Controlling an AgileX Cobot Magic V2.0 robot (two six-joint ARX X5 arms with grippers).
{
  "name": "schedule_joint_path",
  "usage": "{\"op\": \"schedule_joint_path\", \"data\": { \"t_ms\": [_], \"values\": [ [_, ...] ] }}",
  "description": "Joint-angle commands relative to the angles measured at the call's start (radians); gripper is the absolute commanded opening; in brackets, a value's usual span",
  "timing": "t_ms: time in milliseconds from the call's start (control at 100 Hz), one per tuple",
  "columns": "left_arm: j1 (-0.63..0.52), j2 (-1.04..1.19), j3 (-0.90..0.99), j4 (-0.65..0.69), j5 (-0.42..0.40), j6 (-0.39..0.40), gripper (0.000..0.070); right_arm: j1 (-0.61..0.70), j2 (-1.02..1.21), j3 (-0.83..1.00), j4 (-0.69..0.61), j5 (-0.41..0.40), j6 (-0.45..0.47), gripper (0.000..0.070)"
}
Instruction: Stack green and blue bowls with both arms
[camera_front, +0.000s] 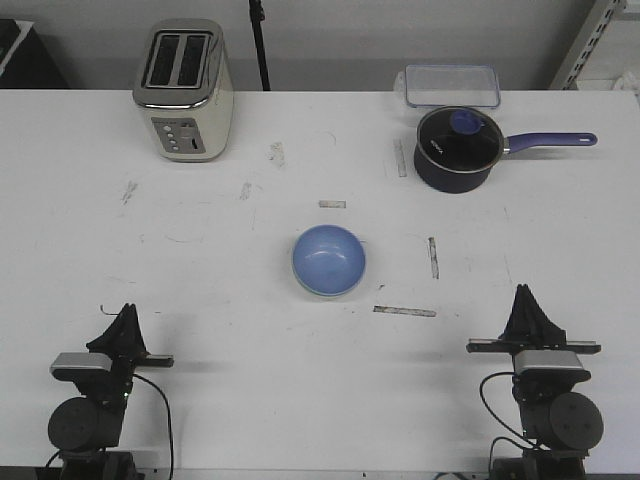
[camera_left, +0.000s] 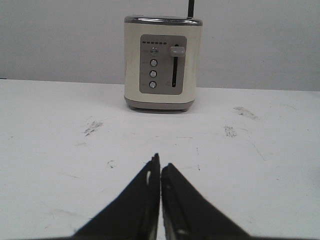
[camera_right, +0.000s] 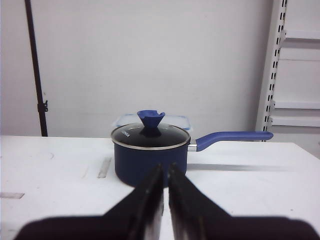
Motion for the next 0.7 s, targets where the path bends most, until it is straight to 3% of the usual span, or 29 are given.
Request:
{"op": "schedule_joint_path", "data": {
  "t_ms": [0, 280, 330, 690],
  "values": [
    [0.002, -0.002, -0.022, 0.010, 0.003, 0.005, 0.0002, 0.000, -0.023, -0.032, 0.014, 0.002, 0.008, 0.0009],
    [0.002, -0.002, -0.022, 0.010, 0.002, 0.005, 0.0003, -0.037, -0.190, -0.170, 0.013, 0.011, 0.039, 0.0009],
    [0.002, -0.002, -0.022, 0.010, 0.003, 0.005, 0.0003, -0.044, -0.231, -0.171, -0.042, 0.010, 0.041, 0.0009],
    [0.002, -0.002, -0.022, 0.010, 0.002, 0.005, 0.0002, -0.043, -0.226, -0.171, -0.098, -0.014, 0.085, 0.0009]
  ]
}}
